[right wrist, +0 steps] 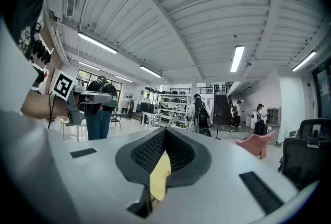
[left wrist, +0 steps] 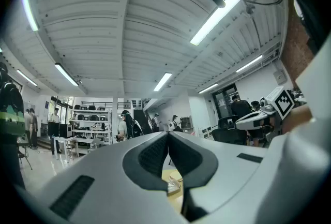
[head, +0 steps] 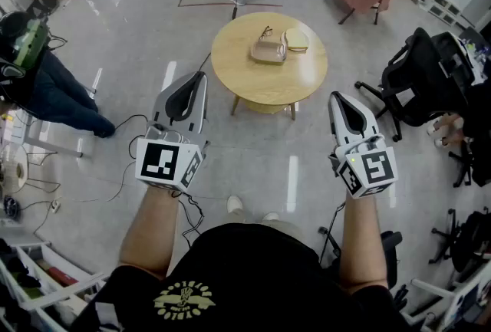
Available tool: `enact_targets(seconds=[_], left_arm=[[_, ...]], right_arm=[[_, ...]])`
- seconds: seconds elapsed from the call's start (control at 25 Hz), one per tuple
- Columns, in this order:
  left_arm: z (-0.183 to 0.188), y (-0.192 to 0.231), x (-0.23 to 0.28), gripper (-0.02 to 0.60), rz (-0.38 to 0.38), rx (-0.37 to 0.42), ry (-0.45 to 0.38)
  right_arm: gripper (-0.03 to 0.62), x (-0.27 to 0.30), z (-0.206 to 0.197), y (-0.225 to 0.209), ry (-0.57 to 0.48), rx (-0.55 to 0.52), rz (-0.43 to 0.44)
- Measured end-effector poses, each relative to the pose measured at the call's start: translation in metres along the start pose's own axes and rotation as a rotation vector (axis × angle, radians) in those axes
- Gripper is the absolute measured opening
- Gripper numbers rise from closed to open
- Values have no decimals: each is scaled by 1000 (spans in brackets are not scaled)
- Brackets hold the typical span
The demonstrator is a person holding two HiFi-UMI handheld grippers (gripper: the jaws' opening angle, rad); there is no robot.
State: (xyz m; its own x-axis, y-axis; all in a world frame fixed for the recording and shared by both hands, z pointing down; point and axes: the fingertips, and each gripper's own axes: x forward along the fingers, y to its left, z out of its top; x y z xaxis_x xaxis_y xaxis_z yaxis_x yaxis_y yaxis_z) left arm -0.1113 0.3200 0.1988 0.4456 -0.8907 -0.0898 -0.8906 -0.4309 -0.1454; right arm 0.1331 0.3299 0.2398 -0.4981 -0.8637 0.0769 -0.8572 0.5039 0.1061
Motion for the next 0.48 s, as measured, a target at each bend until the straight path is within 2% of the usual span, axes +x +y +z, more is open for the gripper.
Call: enact_targets(seconds=[0.32,0.48], left_arm=[[-12,38,-9,18,-1,-45,-31],[-14,62,-12,18,-10,-57,-38]], right_arm=[[14,23,-6,34,34,17,4],[14,34,-3,49,19,7,-11]])
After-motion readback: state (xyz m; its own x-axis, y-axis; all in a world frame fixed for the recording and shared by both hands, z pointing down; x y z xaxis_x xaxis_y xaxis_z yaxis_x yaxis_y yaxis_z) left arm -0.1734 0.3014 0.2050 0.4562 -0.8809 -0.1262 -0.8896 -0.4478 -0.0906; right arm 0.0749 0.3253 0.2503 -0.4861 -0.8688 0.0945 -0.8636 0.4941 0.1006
